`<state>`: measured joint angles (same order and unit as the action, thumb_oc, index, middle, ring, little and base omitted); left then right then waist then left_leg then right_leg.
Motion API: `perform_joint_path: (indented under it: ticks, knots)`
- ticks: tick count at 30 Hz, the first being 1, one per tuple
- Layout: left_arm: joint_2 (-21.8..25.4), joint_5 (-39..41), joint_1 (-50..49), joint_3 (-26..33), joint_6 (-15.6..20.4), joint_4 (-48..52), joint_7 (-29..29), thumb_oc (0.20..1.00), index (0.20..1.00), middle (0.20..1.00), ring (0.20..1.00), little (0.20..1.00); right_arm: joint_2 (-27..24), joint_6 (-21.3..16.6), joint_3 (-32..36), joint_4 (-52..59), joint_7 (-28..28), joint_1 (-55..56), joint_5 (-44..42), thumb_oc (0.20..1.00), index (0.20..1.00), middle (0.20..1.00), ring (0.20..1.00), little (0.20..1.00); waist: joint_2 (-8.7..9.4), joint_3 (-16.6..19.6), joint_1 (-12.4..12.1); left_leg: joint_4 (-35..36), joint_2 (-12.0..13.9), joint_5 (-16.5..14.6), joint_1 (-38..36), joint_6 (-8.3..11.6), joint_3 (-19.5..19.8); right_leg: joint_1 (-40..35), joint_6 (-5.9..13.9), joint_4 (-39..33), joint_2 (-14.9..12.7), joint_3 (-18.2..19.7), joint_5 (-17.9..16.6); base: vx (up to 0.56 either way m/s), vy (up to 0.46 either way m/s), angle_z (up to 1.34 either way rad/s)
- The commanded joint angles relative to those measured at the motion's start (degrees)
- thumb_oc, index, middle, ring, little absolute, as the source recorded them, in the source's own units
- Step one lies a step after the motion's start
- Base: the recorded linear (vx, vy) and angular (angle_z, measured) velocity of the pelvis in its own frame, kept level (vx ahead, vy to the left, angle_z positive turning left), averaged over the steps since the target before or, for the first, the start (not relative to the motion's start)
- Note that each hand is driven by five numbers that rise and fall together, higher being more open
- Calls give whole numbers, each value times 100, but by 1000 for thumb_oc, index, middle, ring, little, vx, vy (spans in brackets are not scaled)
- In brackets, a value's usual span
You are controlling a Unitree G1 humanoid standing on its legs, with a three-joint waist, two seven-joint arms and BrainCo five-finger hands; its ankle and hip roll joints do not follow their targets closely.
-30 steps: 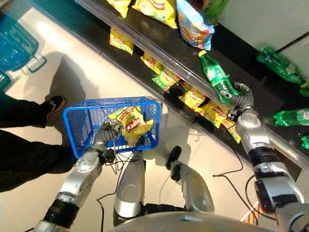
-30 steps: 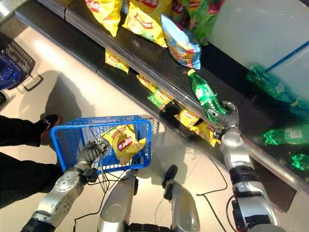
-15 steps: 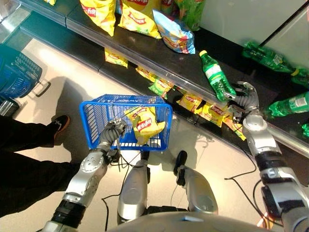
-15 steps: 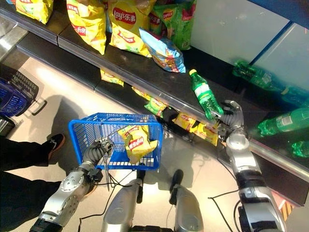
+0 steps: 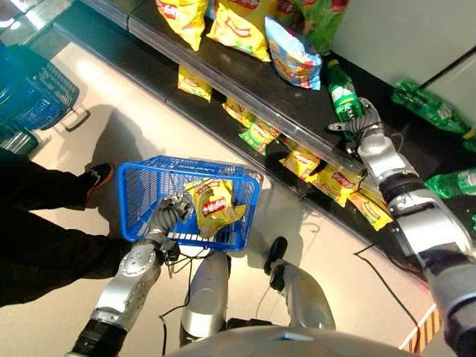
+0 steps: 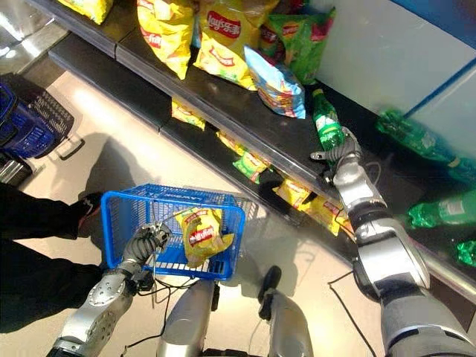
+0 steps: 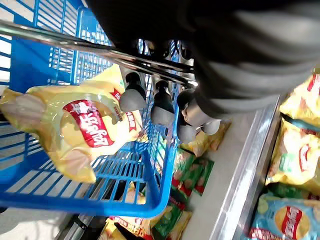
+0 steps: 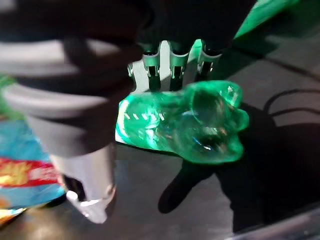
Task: Pick up the snacks into the basket
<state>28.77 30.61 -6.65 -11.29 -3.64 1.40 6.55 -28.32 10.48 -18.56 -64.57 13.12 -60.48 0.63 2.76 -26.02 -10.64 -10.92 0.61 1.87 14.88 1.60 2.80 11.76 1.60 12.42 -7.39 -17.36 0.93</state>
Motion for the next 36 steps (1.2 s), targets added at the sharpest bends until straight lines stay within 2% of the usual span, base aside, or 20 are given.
perform_joint_path:
  ticks: [1,9,15,29,36]
  knots:
    - [484,-40,-198,240,445,1263,-30,200,200,200,200,200,37,28,-419,-185,-35,-544,244,1000,1000,1000,1000,1000,347,88,-115,-354,-160,-500,216,-241,175,16,511,-198,-278,416,-227,-33,-24,23]
    - [556,-120,-183,228,353,1393,-64,200,200,200,200,200,-48,310,-743,-1166,-189,-1204,784,1000,1000,1000,1000,1000,455,-127,-274,-462,-178,-483,445,-242,343,55,538,-244,-257,227,-288,-8,0,22]
    - [525,-155,-29,180,360,1566,-37,200,200,200,200,200,-428,485,-896,-1603,-310,-1315,1126,1000,1000,1000,1000,1000,500,-378,-384,-630,-216,-470,795,-237,469,272,522,-150,-246,117,-289,-26,3,13]
    - [243,-217,268,-100,341,1740,121,200,200,200,200,200,-723,635,-576,-1957,-268,-985,864,1000,1000,1000,1000,1000,401,-378,-394,-761,-214,-512,1306,-233,460,779,472,-13,-247,43,-222,6,6,4]
    - [145,-223,348,-155,343,1761,289,200,200,200,200,200,-728,595,46,-1965,30,-906,-153,1000,1000,1000,1000,1000,377,-378,-273,-704,-202,-519,1361,-231,375,929,464,-16,-243,118,-224,11,8,-5]
